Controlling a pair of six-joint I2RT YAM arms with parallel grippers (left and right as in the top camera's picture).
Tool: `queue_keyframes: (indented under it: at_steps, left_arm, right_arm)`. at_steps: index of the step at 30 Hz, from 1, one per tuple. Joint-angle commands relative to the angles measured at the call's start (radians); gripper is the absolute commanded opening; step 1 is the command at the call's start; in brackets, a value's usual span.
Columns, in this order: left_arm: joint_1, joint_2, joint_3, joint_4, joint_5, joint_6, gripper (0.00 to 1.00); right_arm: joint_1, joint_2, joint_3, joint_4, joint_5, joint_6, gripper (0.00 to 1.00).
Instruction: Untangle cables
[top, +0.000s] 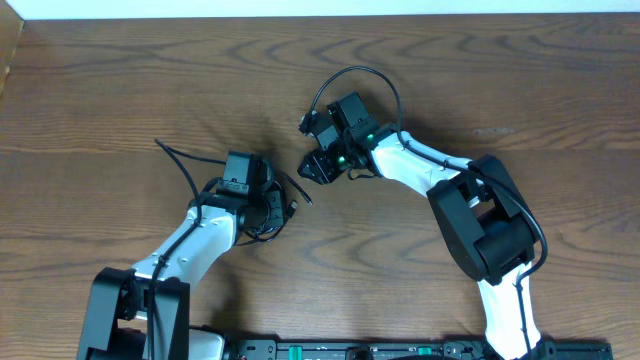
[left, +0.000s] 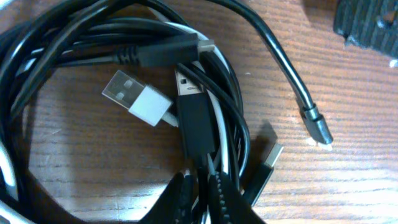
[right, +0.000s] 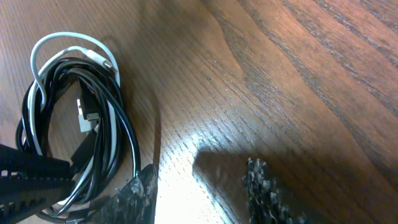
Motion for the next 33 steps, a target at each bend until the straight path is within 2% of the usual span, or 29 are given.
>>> queue_keyframes:
  at_steps: [1, 5, 13, 25, 33]
  left_arm:
    - [-0.001, 0.023, -0.014, -0.005, -0.053, -0.001, 0.12]
    - [-0.001, 0.022, -0.013, 0.003, -0.053, -0.001, 0.08]
    - [-0.001, 0.01, -0.01, 0.004, -0.06, -0.001, 0.08]
    - [-0.001, -0.204, -0.007, -0.008, -0.059, -0.001, 0.07]
    - [-0.002, -0.202, -0.008, -0.077, -0.029, -0.001, 0.07]
  right_arm:
    - [0.008, 0.009, 0.012, -0.001, 0.007, 0.01, 0.42]
    - [0.008, 0.009, 0.012, -0.001, 0.007, 0.01, 0.43]
    - [0.008, 0.009, 0.012, -0.001, 0.007, 0.01, 0.43]
    - [0.008, 0.009, 0.012, -0.002, 0.007, 0.01, 0.43]
    - [0.008, 0.009, 0.012, -0.002, 0.007, 0.01, 0.43]
